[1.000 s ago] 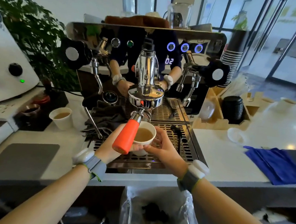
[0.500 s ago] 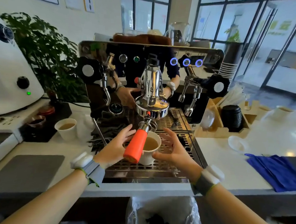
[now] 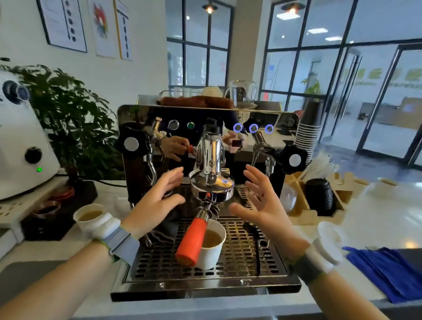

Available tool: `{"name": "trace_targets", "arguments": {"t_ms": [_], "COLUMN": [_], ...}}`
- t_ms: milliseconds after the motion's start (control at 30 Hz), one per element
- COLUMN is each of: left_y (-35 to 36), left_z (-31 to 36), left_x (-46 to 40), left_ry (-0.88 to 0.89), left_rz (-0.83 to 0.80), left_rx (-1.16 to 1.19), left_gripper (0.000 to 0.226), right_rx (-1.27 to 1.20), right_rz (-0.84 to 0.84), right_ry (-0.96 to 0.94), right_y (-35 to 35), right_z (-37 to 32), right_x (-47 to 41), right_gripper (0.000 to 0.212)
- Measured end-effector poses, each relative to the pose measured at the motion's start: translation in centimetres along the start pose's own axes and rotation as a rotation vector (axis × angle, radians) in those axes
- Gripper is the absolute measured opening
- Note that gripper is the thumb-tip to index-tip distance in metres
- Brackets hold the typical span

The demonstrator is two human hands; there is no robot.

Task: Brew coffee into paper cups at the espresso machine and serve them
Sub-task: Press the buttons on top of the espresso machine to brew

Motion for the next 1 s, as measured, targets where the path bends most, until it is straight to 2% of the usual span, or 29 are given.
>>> {"name": "trace_targets", "arguments": {"t_ms": [600,1000], "left_y": [-3.7,-7.1], "left_z": [11.7,15.3], "left_x": [-4.4,-5.9], "left_ry": [0.311,0.446], "left_rz": [0.098,0.201], "left_rx": [-0.069,-0.173], "left_gripper": [0.063,0.043], "right_rx": [0.022,0.174], "right_rz": [0.017,0.090], "right_ry": [-0.218,-0.269], "right_y": [0.0,-4.4], "right_z": [-8.7,-12.7], "right_x": [-5.7,-10.5], "right_gripper": [0.076,0.075]}}
Point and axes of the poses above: each hand's wrist, its own x-axis away from the middle knuckle, its own y-axis out of the palm, z = x × y, the point moved 4 cm from there along -x, towards the middle knuckle, and after that the axes turned 5 degrees about -x, right-handed, at the moved point
